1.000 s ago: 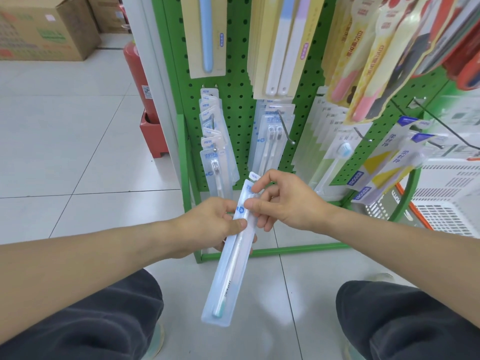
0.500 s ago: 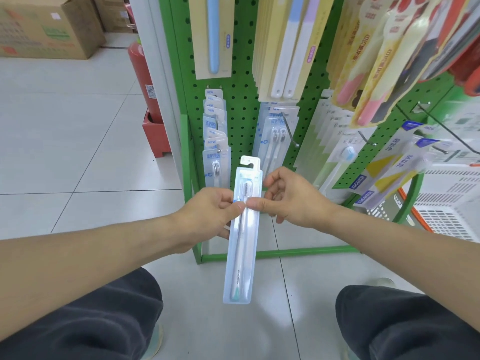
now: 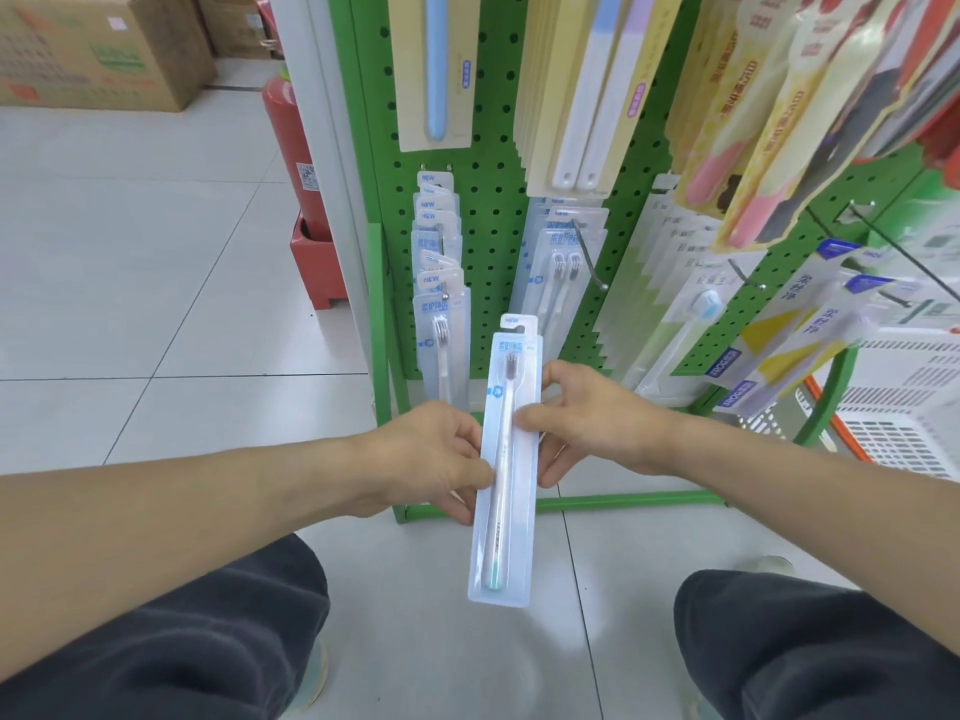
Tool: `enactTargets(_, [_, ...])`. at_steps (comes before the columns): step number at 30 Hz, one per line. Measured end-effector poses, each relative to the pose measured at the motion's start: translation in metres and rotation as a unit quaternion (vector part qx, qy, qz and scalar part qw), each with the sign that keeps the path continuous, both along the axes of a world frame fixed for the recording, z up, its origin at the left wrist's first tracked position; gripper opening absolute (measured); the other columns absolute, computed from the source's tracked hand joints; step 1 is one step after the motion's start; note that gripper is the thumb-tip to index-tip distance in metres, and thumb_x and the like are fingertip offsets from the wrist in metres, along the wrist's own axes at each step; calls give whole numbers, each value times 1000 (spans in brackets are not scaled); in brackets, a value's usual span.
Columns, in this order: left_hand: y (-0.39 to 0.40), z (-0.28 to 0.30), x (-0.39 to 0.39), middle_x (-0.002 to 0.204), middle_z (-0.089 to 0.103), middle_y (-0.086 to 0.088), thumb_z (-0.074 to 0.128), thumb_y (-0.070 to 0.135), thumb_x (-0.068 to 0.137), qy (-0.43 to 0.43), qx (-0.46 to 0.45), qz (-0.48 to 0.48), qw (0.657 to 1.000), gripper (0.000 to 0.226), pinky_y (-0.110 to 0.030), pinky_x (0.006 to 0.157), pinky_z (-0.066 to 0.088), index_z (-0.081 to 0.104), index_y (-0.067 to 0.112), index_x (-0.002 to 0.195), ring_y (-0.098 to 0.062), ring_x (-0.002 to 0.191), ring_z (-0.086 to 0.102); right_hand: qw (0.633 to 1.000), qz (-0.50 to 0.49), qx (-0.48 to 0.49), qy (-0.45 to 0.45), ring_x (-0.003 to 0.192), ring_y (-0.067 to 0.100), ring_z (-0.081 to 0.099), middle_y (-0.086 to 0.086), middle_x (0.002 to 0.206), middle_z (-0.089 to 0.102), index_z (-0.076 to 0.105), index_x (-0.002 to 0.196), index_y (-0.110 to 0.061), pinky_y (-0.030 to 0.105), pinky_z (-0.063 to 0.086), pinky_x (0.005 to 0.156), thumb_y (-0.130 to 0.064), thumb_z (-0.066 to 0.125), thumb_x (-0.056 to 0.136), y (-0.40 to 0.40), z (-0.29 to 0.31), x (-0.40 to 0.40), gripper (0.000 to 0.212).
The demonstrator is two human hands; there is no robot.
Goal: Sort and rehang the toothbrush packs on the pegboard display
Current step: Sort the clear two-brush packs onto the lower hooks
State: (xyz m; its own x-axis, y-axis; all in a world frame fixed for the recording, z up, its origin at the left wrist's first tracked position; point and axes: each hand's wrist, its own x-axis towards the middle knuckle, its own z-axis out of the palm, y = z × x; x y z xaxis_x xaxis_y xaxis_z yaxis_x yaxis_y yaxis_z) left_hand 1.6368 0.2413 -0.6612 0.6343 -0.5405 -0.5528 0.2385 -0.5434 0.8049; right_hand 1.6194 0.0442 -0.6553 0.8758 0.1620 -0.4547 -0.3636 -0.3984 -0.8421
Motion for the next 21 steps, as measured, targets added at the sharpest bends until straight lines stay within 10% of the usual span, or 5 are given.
enactTargets(21, [10,-3,4,113,74,-12,70,-3,88,18,-2,-114,993,37,-41,86,62,60,12,121,-31,98,73,999,34,-5,-1,70,27,73,8,74,74,49,121,-3,39,64,70,-15,75,92,2,-6,-8,41])
